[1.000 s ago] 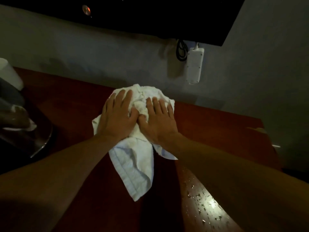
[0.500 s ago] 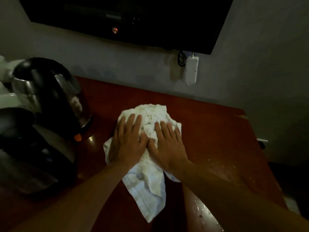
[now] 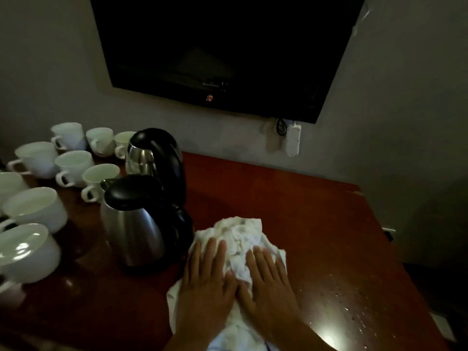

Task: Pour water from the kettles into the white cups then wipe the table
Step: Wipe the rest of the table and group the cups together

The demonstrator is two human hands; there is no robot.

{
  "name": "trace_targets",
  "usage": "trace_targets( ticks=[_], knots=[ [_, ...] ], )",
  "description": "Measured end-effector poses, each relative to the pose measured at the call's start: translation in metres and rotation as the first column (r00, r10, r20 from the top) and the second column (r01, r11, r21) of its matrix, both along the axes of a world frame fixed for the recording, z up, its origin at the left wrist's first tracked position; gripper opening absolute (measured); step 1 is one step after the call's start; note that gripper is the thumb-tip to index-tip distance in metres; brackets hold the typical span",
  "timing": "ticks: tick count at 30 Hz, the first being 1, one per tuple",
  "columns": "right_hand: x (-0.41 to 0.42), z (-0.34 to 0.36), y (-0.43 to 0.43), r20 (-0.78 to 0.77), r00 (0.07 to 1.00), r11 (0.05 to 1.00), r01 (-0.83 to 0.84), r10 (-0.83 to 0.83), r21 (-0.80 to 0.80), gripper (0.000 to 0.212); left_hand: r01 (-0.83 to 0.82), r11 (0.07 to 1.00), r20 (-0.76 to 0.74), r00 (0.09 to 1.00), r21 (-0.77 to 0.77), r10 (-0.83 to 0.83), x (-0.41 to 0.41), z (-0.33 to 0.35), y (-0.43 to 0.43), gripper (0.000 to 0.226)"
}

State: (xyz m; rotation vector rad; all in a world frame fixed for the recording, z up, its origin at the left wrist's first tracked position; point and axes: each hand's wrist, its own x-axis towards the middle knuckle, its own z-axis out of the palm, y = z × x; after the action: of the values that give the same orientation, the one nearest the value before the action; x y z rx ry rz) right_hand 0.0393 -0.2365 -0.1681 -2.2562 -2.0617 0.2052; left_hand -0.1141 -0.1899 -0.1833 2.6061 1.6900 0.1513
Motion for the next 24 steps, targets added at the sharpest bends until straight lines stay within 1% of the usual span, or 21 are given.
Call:
trace_targets(
  ticks=[2,3,4,7,10,11,12,14,15,16,17,18,19,20,21,22,23,24],
  knots=[
    [-0.004,0.004,-0.006,-0.024,1.000,0.999,-0.017,0.016,-0.041,0.081,-0.049,0.998,0.112,0.992,-0.025,0.052,-0.002,0.007,-0.008,0.074],
    [-0.004,0.005,-0.008,-0.022,0.999,0.999,-0.033,0.033,-0.011,0.087,-0.060,0.998,0.134,0.989,-0.009,0.060,-0.004,0.009,-0.011,0.073],
    [-0.003,0.007,-0.009,-0.043,0.998,0.998,-0.041,0.039,-0.053,0.088,-0.057,0.998,0.136,0.989,0.001,0.056,-0.005,0.010,-0.012,0.069],
    [0.001,0.029,-0.002,-0.043,0.998,0.997,-0.057,0.054,-0.052,0.080,0.001,0.999,0.154,0.988,0.035,-0.006,-0.008,0.014,-0.003,0.059],
    [0.000,0.052,0.014,-0.046,0.998,0.999,-0.037,0.038,0.033,0.078,0.079,0.997,0.156,0.985,-0.024,-0.074,-0.008,0.047,0.011,0.059],
    [-0.001,0.060,0.022,-0.041,0.999,0.998,-0.023,0.025,0.054,0.079,0.121,0.992,0.107,0.987,-0.032,-0.117,-0.006,0.062,0.019,0.059],
    [-0.002,0.069,0.032,-0.046,0.999,0.997,-0.013,0.017,0.081,0.084,0.169,0.985,0.022,0.985,-0.039,-0.169,-0.002,0.078,0.028,0.060],
    [-0.005,0.092,0.053,-0.056,0.998,0.994,-0.026,0.032,0.108,0.087,0.219,0.976,-0.095,0.971,-0.009,-0.219,0.007,0.107,0.046,0.062],
    [-0.005,0.105,0.064,-0.053,0.997,0.992,-0.049,0.056,0.116,0.083,0.227,0.972,-0.112,0.969,0.055,-0.220,0.011,0.120,0.053,0.062],
    [-0.004,0.117,0.077,-0.041,0.995,0.988,-0.085,0.091,0.127,0.076,0.239,0.959,-0.112,0.968,0.153,-0.223,0.014,0.134,0.060,0.056],
    [-0.004,0.129,0.091,-0.030,0.991,0.984,-0.122,0.127,0.131,0.070,0.254,0.939,-0.090,0.967,0.231,-0.239,0.018,0.144,0.068,0.047],
    [-0.005,0.141,0.103,-0.012,0.988,0.978,-0.154,0.157,0.139,0.069,0.270,0.909,-0.068,0.963,0.318,-0.262,0.020,0.154,0.078,0.037],
    [-0.007,0.152,0.116,0.000,0.985,0.972,-0.169,0.172,0.166,0.068,0.258,0.899,0.019,0.959,0.355,-0.283,0.020,0.166,0.091,0.034],
    [-0.010,0.161,0.130,0.003,0.984,0.959,-0.177,0.181,0.220,0.062,0.207,0.903,0.137,0.952,0.375,-0.275,0.016,0.182,0.104,0.039],
    [-0.013,0.169,0.143,-0.026,0.983,0.944,-0.167,0.181,0.284,0.057,0.124,0.922,0.268,0.935,0.367,-0.232,0.008,0.197,0.117,0.045],
    [-0.018,0.177,0.155,-0.052,0.983,0.934,-0.152,0.178,0.324,0.057,0.037,0.931,0.365,0.914,0.362,-0.179,-0.001,0.213,0.130,0.046],
    [-0.024,0.185,0.166,-0.066,0.979,0.932,-0.159,0.191,0.327,0.063,-0.021,0.955,0.408,0.907,0.295,-0.106,-0.011,0.226,0.144,0.047],
    [-0.033,0.191,0.175,-0.076,0.974,0.933,-0.178,0.212,0.311,0.072,-0.042,0.964,0.398,0.915,0.263,-0.069,-0.025,0.233,0.159,0.048]
  ],
)
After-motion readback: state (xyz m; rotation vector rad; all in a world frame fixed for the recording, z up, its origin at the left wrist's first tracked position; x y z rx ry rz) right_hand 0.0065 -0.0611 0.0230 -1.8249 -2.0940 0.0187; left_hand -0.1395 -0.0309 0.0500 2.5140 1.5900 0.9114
